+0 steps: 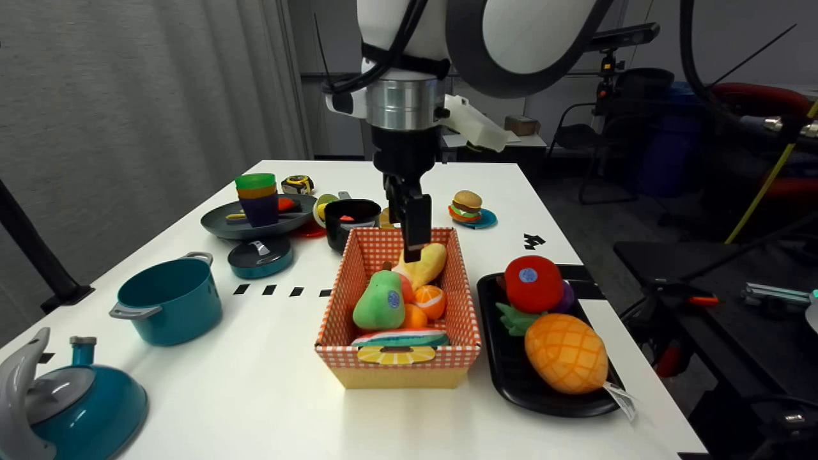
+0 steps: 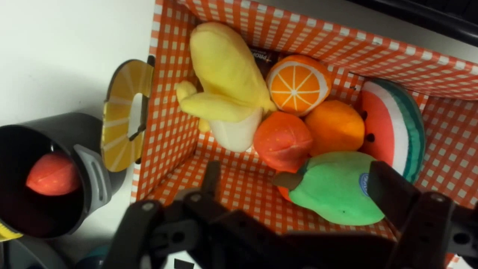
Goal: Pick up the mango and green fruit plush toy from the box and put them on the black tray
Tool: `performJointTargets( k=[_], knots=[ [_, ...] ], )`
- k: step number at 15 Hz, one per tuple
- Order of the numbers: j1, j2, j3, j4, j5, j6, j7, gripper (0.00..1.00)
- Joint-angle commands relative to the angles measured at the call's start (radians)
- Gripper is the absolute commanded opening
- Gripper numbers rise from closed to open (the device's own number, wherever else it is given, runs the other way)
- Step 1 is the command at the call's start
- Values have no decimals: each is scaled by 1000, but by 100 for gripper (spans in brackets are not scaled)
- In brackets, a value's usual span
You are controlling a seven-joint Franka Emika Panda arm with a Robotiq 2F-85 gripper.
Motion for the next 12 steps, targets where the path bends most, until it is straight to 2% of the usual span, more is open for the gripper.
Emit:
performJointTargets(
  k=[1, 6, 12],
  knots=[
    [-38, 39, 26, 3, -5, 81, -77, 100],
    [-52, 80, 41, -5, -14, 140, -132, 100],
    [-62, 133, 60, 5, -11, 155, -168, 100]
  ],
)
